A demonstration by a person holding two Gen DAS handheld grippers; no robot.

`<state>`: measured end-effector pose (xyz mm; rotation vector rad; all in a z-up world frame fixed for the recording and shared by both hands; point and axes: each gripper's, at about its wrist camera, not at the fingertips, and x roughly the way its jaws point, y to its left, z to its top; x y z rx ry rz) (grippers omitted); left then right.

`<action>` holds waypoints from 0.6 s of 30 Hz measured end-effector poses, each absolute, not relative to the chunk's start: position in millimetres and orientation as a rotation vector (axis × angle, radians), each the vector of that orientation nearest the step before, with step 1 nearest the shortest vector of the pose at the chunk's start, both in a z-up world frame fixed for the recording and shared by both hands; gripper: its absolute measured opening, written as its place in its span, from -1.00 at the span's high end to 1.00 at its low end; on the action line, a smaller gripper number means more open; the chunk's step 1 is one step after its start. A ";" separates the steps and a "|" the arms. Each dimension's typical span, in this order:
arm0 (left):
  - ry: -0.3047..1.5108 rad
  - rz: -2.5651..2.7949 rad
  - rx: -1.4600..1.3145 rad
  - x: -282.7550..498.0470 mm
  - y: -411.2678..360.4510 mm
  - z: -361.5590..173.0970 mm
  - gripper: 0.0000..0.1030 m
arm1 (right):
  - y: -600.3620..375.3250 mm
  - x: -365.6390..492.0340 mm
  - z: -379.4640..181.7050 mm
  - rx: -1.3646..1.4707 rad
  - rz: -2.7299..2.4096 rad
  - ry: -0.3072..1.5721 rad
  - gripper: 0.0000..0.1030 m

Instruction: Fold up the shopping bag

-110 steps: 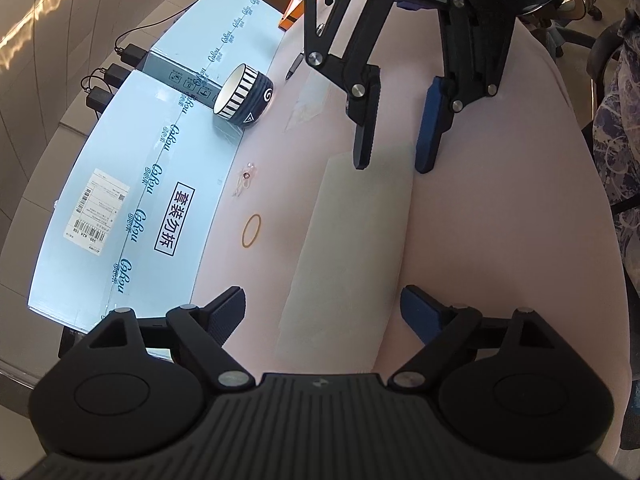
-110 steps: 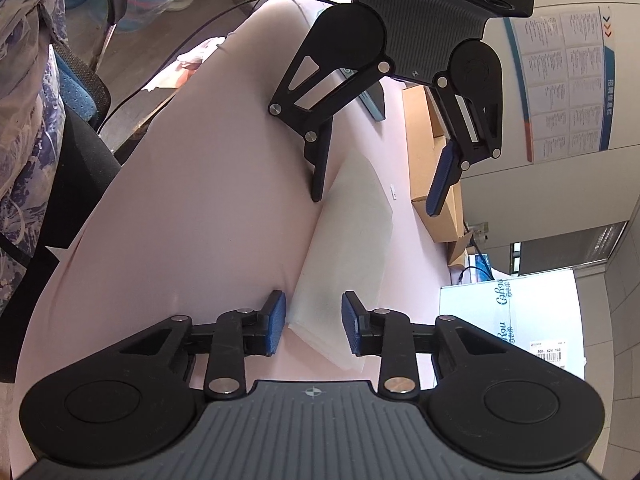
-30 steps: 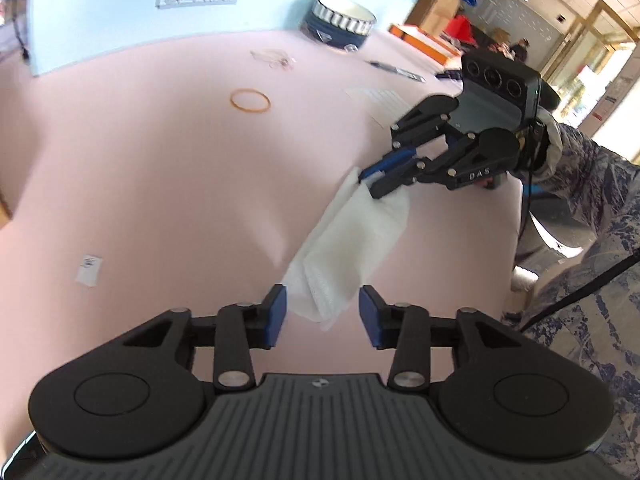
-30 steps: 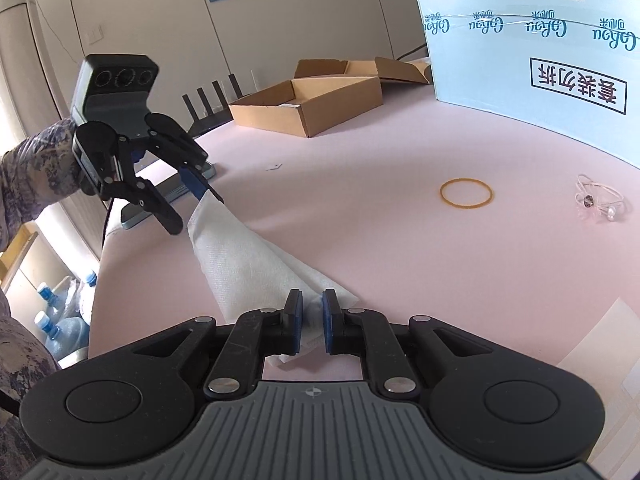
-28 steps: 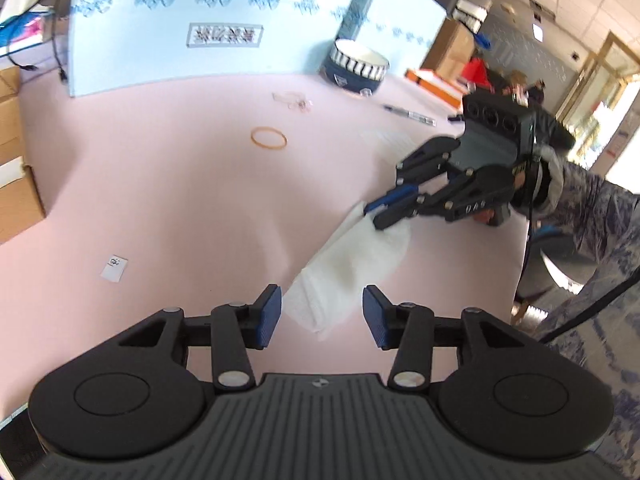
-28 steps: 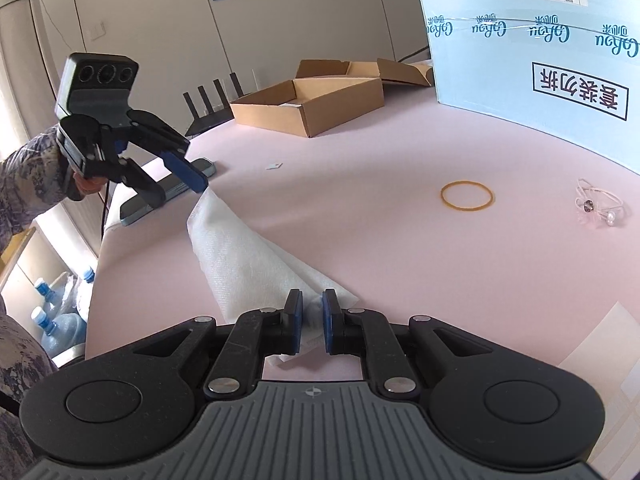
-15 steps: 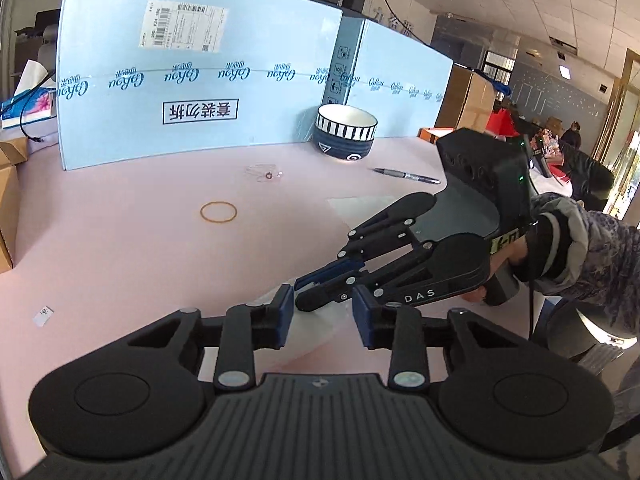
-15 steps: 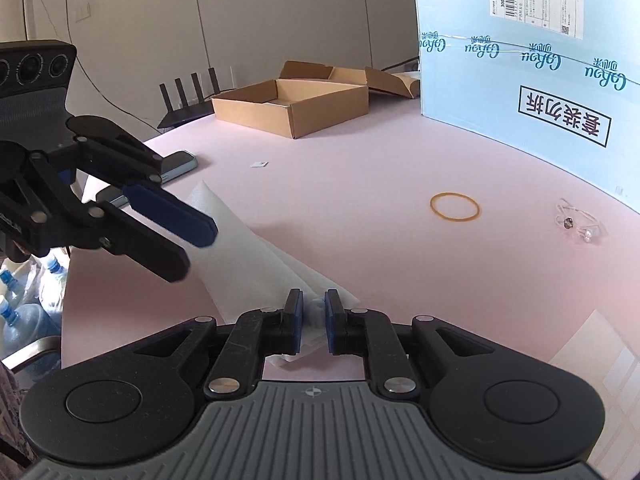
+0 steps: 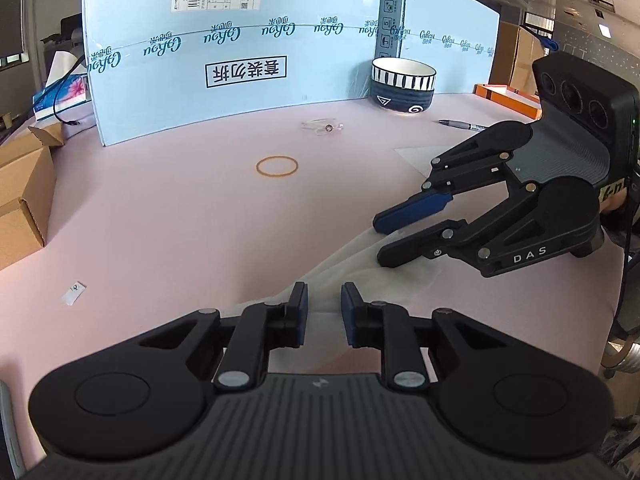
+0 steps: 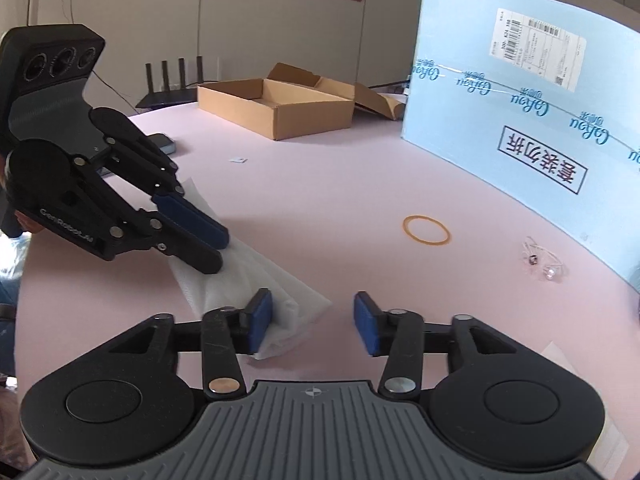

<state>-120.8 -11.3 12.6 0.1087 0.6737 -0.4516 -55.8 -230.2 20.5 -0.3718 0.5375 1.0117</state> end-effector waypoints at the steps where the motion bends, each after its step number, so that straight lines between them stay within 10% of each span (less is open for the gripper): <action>1: 0.669 -0.450 0.110 -121.4 -11.6 11.8 0.65 | -230.1 -56.8 20.5 -0.377 1.007 0.531 -0.06; 7: 0.652 -0.439 0.123 -125.2 -14.4 9.6 0.65 | -236.5 -68.0 27.1 -0.394 0.950 0.459 0.02; 10: 0.646 -0.439 0.125 -126.8 -14.5 9.0 0.65 | -242.3 -75.4 32.7 -0.396 0.910 0.412 0.68; 18: 0.628 -0.441 0.129 -131.1 -14.8 7.5 0.67 | -274.0 -103.3 76.1 -0.284 0.911 0.315 0.69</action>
